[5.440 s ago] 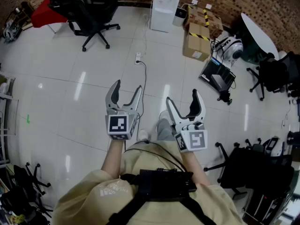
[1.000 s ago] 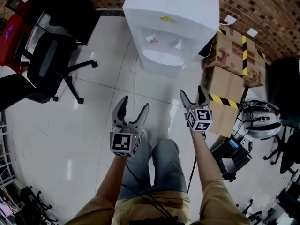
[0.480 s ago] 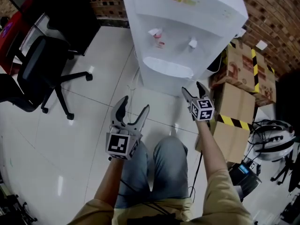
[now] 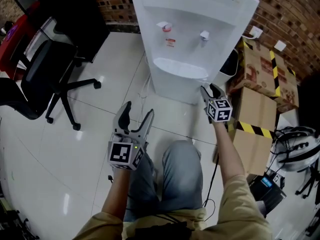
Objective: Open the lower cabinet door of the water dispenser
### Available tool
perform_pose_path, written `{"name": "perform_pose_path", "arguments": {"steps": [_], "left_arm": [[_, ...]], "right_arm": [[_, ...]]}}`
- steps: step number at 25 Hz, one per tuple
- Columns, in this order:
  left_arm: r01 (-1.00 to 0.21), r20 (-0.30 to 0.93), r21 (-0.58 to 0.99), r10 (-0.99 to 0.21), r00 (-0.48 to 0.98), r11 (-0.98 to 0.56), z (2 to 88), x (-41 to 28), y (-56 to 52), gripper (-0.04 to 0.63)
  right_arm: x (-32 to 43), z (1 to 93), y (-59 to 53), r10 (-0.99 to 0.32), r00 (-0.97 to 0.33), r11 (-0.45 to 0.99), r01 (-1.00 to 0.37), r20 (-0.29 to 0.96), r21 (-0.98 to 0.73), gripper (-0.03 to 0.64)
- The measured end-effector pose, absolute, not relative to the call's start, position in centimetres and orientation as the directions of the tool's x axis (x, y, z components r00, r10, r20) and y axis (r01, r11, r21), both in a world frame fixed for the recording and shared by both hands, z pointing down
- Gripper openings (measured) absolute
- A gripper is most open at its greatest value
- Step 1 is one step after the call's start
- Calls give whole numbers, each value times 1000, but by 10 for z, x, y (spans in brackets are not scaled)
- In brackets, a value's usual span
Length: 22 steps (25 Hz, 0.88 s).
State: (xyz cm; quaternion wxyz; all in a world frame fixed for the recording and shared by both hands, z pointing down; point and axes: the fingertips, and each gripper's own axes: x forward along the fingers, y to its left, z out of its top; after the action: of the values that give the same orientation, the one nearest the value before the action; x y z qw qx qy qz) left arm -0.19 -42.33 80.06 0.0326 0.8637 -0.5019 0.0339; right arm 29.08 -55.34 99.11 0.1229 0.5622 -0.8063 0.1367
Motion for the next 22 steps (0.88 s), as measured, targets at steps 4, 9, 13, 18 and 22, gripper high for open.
{"name": "perform_pose_path", "arguments": {"steps": [4,9,13,18,22], "left_arm": [[-868,88,17,-864,496,-497,803,-4,-424,316],[-849,88,65,-845,528,-524,810,6,-426,316],[-834,74,107,-832,550,-542,807,15,-426,316],[-812,78,84,-808,584,-578,807,28,-425,316],[-804,65,51,-801,595,-593,803,32,-425,316]], "right_arm": [[285,992,-536,-865,-351,355,-933,358,-58,192],[266,990,-504,-842,-424,422,-903,333,-82,189],[244,988,-468,-790,-523,518,-848,319,-109,136],[221,987,-440,-754,-591,580,-804,286,-134,134],[202,987,-427,-708,-652,636,-756,271,-156,135]]}}
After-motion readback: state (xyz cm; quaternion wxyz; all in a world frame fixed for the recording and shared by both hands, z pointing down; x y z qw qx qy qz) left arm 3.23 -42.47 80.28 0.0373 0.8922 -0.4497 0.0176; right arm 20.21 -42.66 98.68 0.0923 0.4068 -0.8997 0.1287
